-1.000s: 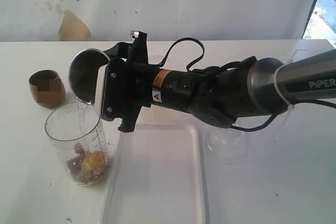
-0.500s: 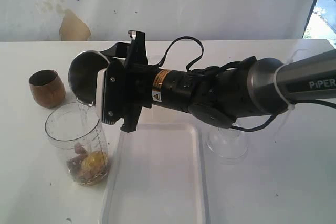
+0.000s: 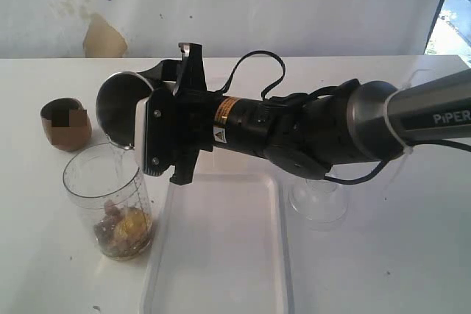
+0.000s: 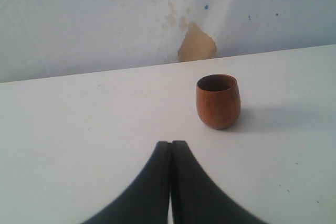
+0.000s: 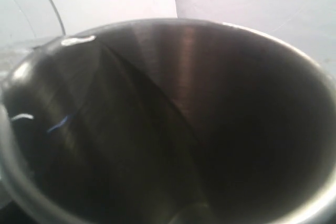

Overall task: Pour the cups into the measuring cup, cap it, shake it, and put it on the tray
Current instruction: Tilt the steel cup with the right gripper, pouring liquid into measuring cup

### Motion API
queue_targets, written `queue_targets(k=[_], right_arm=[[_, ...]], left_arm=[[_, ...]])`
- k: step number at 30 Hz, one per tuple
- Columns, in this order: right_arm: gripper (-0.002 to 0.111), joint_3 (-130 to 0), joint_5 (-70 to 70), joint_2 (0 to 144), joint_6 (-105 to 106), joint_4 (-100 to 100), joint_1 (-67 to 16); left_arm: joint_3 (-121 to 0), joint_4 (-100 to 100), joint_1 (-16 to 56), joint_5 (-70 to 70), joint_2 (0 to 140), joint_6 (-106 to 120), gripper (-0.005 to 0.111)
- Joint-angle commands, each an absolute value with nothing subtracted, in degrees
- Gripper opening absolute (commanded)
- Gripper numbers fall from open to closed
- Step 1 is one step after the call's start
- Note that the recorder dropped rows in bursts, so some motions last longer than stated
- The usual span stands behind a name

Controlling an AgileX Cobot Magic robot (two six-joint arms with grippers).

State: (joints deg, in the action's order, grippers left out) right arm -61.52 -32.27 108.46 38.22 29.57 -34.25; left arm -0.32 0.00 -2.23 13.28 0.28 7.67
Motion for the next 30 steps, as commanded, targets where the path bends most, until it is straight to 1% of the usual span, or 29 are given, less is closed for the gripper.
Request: queue_targets(k=[1, 30], right_arm=[[0.0, -62.3, -35.9, 107.5, 40.4, 28.9, -34.0], [0.0, -62.3, -36.0, 107.5, 50.0, 28.2, -34.0]], left_arm=[[0.0, 0.0, -2.1, 13.1, 0.0, 7.6, 0.0], [0.0, 0.0, -2.1, 13.1, 0.0, 7.6, 0.0]])
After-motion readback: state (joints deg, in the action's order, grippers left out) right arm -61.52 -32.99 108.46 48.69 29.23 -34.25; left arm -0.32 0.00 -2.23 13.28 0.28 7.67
